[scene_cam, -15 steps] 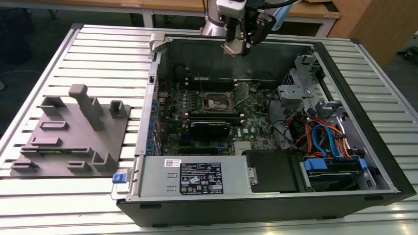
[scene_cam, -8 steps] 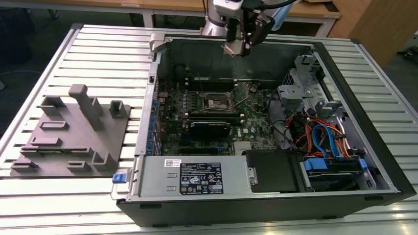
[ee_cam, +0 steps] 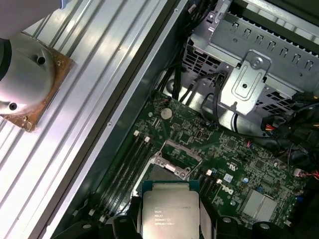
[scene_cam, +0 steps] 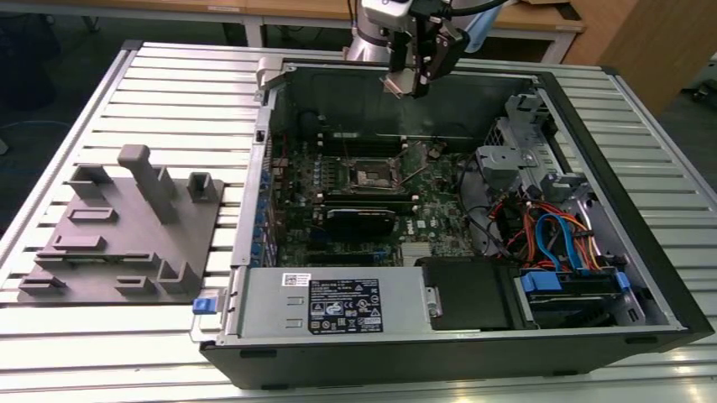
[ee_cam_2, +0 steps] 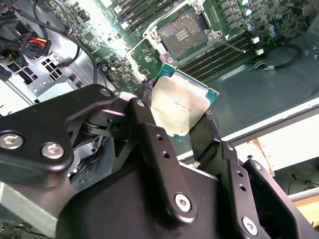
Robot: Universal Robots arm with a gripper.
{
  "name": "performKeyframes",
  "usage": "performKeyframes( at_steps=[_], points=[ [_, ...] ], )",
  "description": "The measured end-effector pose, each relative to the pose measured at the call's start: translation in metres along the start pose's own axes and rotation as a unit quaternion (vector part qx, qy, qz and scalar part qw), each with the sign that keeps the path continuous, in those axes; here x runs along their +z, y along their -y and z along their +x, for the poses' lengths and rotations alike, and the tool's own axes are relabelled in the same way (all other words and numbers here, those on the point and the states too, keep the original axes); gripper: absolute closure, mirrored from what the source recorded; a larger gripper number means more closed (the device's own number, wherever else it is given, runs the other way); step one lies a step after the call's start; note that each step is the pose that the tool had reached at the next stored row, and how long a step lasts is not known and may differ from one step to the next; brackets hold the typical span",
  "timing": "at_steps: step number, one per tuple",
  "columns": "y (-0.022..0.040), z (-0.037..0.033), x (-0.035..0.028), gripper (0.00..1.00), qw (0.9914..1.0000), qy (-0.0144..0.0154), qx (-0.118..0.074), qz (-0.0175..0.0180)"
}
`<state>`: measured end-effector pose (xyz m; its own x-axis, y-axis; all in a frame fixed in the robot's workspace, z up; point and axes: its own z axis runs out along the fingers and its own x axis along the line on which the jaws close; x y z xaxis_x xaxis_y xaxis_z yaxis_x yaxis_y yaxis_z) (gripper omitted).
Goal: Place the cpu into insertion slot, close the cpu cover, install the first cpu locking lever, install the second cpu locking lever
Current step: 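Place the cpu into insertion slot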
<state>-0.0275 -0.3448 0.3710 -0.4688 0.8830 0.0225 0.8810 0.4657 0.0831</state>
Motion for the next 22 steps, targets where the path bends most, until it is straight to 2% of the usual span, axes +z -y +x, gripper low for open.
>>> performKeyframes(
  at_steps=[12,18,22],
  points=[
    [0.0000,0.0000,0.0000,0.46,1.00000,0.0001,0.002,-0.0001],
    [0.0000,0.0000,0.0000,0.46,0.99985,0.0015,0.017,-0.0004],
    [0.0000,0.0000,0.0001,0.46,0.99941,0.0029,0.034,-0.0008]
  ],
)
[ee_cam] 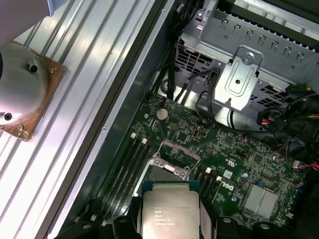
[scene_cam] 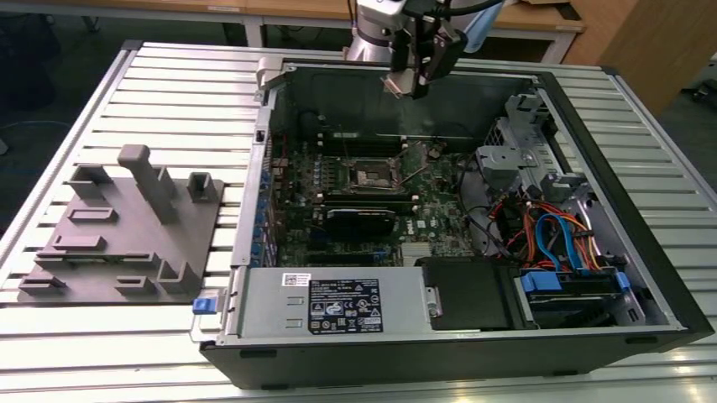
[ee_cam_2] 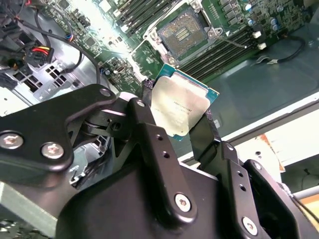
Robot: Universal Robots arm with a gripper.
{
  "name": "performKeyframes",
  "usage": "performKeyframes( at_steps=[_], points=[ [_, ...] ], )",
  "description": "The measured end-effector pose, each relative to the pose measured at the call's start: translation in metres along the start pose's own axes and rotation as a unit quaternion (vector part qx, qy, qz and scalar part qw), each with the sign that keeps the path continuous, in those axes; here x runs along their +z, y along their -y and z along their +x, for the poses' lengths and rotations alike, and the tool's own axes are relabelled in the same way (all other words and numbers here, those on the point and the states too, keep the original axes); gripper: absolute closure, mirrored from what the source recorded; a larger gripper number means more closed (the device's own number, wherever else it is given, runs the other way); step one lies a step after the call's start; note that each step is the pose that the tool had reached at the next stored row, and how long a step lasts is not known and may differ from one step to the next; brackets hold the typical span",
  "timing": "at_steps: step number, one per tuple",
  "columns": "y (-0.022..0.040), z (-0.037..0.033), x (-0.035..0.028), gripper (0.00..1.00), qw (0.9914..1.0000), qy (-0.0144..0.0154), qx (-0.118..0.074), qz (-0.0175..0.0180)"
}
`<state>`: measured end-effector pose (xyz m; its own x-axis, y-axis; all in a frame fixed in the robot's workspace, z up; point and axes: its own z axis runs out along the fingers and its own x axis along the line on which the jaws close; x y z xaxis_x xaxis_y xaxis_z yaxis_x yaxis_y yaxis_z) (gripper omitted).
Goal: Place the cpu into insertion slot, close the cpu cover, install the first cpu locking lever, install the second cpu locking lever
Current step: 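Place the cpu into insertion slot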
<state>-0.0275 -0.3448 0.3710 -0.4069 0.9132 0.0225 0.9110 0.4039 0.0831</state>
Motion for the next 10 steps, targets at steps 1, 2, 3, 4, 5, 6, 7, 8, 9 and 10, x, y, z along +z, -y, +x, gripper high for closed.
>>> performKeyframes(
  at_steps=[1,2,3,4,5,6,7,8,9,10],
  points=[
    [0.0000,0.0000,0.0000,0.46,0.99999,0.0004,0.005,-0.0001],
    [0.0000,0.0000,0.0000,0.46,0.99995,0.0008,0.010,-0.0002],
    [0.0000,0.0000,0.0000,0.46,0.99990,0.0012,0.014,-0.0003],
    [0.0000,0.0000,0.0001,0.46,0.99983,0.0015,0.018,-0.0004],
    [0.0000,0.0000,0.0001,0.46,0.99975,0.0018,0.022,-0.0005],
    [0.0000,0.0000,0.0001,0.46,0.99965,0.0022,0.026,-0.0006],
    [0.0000,0.0000,0.0001,0.46,0.99953,0.0025,0.030,-0.0007],
    [0.0000,0.0000,0.0001,0.46,0.99939,0.0029,0.035,-0.0008],
    [0.0000,0.0000,0.0001,0.46,0.99924,0.0032,0.039,-0.0009],
    [0.0000,0.0000,0.0001,0.46,0.99906,0.0036,0.043,-0.0010]
  ],
)
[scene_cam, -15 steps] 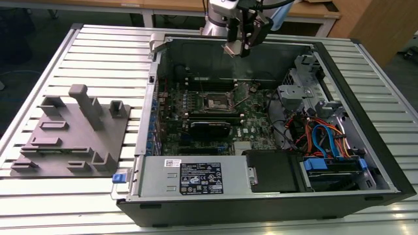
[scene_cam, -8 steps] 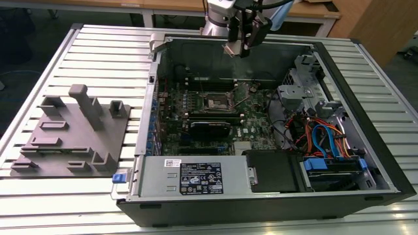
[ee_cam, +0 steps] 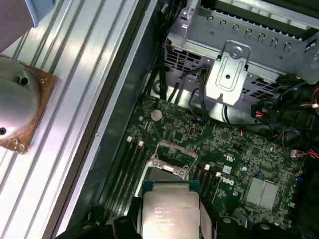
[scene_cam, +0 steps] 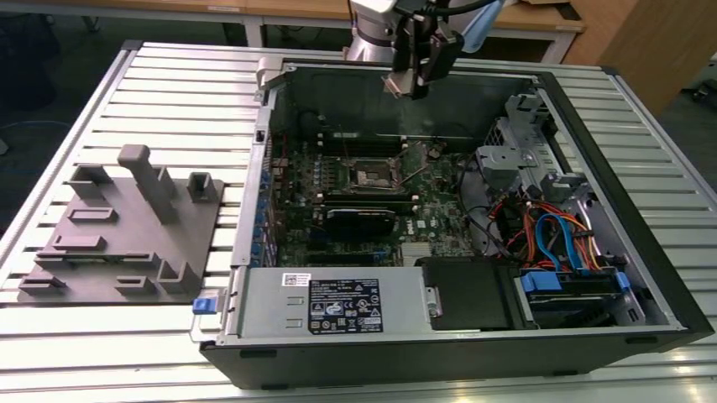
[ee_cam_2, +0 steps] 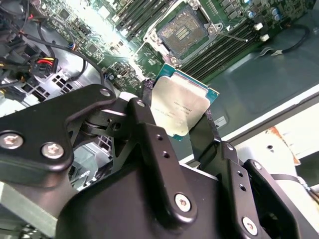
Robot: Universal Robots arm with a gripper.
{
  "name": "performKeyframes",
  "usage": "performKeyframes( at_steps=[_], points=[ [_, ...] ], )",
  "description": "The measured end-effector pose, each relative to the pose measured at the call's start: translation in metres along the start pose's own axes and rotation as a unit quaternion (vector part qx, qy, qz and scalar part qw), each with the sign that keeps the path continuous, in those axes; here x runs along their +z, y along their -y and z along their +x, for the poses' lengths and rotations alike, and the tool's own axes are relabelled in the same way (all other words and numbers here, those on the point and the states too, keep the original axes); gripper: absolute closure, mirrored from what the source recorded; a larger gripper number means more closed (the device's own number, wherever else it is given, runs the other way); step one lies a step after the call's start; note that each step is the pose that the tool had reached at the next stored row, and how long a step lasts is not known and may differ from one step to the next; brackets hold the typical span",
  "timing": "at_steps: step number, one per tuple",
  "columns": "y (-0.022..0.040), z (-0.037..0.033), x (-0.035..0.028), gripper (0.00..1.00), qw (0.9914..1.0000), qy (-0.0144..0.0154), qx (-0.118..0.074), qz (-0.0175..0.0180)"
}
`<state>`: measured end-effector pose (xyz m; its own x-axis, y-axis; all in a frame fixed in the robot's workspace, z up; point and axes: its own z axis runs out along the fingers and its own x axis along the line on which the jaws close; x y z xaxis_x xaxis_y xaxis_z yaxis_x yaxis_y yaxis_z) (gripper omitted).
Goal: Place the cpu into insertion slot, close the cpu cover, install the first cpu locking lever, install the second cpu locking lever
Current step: 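Place the cpu into insertion slot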
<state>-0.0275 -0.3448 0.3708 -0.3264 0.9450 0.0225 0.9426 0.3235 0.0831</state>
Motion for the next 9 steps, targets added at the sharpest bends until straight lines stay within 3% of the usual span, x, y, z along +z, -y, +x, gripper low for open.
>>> performKeyframes(
  at_steps=[3,9],
  points=[
    [0.0000,0.0000,0.0000,0.46,0.99994,0.0009,0.011,-0.0002],
    [0.0000,0.0000,0.0000,0.46,0.99991,0.0011,0.013,-0.0003]
  ],
)
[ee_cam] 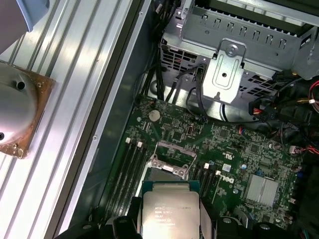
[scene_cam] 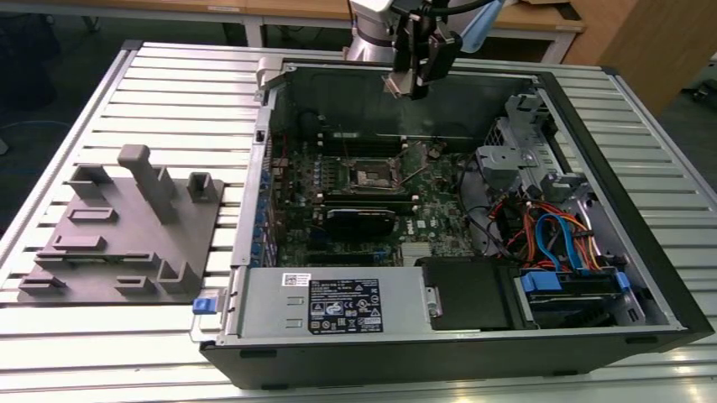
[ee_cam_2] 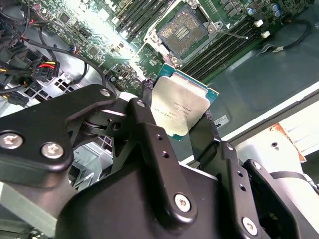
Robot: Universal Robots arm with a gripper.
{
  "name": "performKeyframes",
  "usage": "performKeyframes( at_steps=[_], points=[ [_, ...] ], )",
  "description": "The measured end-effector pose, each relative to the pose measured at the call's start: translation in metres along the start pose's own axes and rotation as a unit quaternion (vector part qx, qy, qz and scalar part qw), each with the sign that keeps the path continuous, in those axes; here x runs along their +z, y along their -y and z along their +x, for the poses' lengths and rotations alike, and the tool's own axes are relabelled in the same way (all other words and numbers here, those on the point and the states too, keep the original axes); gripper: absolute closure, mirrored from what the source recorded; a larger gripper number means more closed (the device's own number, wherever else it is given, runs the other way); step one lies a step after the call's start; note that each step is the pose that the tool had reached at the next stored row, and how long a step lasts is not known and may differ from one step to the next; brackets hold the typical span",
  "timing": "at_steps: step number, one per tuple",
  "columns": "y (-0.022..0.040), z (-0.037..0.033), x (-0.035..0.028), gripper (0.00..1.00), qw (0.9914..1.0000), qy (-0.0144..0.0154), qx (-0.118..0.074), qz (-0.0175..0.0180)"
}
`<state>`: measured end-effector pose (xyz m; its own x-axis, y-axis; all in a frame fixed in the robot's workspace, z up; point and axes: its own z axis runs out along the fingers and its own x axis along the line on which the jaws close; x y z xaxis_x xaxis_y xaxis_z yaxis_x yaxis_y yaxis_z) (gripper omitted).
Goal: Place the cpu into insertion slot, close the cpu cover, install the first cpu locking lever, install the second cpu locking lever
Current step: 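Place the cpu into insertion slot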
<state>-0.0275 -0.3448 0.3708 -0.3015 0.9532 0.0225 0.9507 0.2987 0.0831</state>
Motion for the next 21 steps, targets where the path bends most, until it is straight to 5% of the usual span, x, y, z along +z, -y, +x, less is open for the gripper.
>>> performKeyframes(
  at_steps=[21],
  points=[
    [0.0000,0.0000,0.0000,0.46,0.99997,0.0006,0.008,-0.0002]
  ],
)
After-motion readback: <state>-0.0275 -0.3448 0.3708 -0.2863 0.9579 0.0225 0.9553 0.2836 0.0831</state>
